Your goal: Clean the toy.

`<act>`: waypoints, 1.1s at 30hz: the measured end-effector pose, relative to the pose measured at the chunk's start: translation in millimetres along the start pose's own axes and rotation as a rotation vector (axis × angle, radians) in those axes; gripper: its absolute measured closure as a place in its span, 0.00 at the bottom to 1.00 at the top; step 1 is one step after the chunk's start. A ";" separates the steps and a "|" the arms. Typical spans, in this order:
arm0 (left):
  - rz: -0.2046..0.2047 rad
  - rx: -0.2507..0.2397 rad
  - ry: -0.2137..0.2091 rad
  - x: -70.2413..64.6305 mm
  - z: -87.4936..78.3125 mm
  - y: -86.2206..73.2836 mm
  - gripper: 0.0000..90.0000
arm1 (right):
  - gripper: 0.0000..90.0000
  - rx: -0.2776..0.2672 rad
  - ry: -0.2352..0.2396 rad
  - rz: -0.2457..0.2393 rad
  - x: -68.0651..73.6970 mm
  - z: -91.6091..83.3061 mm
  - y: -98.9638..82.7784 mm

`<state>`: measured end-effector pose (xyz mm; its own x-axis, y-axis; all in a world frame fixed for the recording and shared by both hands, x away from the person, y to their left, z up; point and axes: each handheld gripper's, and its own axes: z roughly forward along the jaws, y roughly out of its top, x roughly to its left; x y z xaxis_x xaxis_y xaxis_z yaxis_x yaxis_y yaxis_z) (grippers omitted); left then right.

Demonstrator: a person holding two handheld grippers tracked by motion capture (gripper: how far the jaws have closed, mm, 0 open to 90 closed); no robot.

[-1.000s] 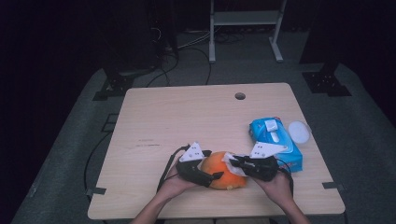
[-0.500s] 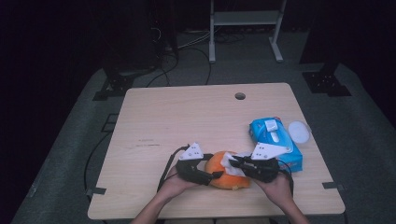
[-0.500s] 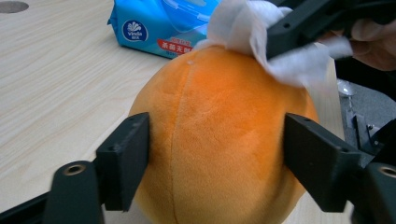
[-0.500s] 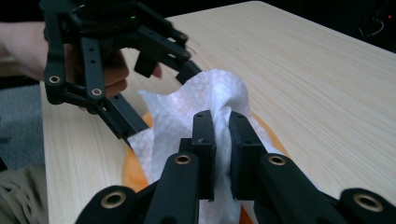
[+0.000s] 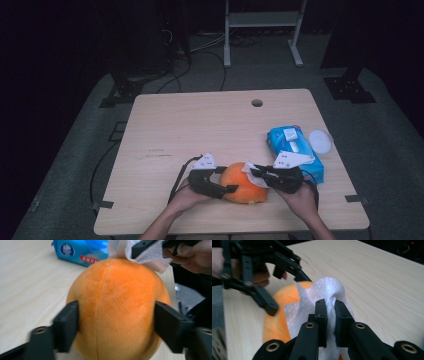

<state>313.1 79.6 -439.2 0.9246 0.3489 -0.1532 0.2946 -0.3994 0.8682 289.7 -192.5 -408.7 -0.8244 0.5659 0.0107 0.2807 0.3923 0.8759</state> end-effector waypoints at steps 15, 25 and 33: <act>0.052 -0.029 0.051 -4.8 -5.3 8.4 0.18 | 0.91 -0.006 0.021 -0.025 5.3 6.7 2.7; 0.044 -0.017 0.043 -6.8 -8.2 10.6 0.39 | 0.91 -0.018 -0.007 -0.035 9.0 1.9 6.7; 0.066 -0.030 0.061 -12.7 -11.9 16.0 0.39 | 0.91 -0.052 0.042 -0.076 24.7 2.8 16.2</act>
<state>303.2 78.9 -417.7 0.9251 0.3738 -0.0675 0.2256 -0.3978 0.8893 275.3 -170.2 -395.7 -0.8625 0.5046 -0.0375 0.1914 0.3940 0.8990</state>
